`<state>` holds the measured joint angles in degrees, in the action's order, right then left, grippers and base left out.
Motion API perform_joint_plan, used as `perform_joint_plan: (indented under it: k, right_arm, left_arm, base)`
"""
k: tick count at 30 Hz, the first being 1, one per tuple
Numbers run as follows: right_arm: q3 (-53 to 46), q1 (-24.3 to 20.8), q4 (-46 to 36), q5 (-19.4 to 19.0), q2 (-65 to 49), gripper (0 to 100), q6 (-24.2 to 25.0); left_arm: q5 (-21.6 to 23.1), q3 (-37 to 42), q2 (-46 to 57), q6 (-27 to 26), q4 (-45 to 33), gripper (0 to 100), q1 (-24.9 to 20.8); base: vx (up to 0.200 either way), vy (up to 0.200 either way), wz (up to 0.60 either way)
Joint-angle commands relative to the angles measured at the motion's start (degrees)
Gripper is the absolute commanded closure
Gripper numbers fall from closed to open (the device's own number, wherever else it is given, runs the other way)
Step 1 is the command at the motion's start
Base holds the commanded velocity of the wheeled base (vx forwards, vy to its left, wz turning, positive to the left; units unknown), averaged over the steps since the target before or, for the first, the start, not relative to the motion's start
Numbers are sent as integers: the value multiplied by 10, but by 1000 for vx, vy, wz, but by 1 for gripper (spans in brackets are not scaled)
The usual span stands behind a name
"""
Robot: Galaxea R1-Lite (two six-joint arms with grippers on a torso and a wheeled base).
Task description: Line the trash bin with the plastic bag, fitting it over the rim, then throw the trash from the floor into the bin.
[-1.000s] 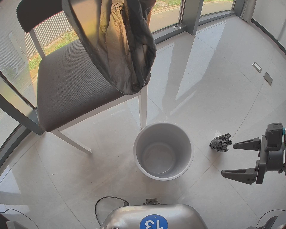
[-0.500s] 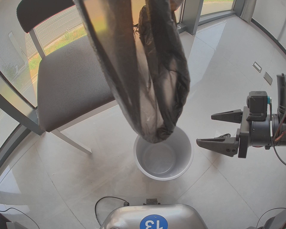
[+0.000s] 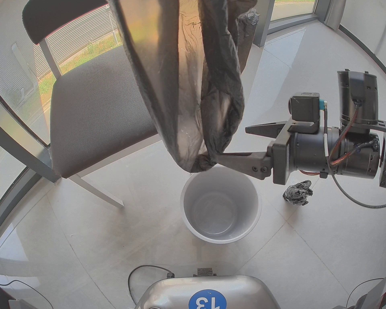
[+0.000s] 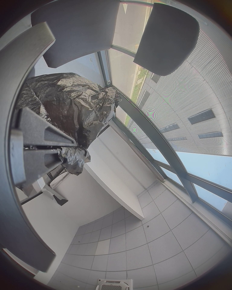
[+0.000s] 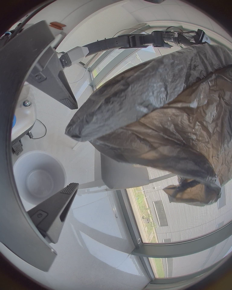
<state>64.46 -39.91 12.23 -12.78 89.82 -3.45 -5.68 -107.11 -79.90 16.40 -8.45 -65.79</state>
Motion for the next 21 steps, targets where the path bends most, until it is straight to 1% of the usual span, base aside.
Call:
perform_joint_plan:
  k: [1,6,7,10,21]
  right_arm:
    - [17,-28,1,1,19,0,14]
    - [18,-45,2,5,31,0,20]
    - [19,-45,2,6,32,0,20]
    - [30,-45,3,24,47,0,20]
    - [65,-39,12,29,77,0,16]
  left_arm:
    - [0,2,0,2,0,100,0]
    - [0,3,-3,3,10,100,0]
    - [0,3,-3,3,11,100,0]
    - [0,3,-2,7,13,100,0]
    - [1,6,0,8,24,100,-7]
  base:
    - [0,0,0]
    - [0,0,0]
    - [0,0,0]
    - [0,0,0]
    - [0,0,0]
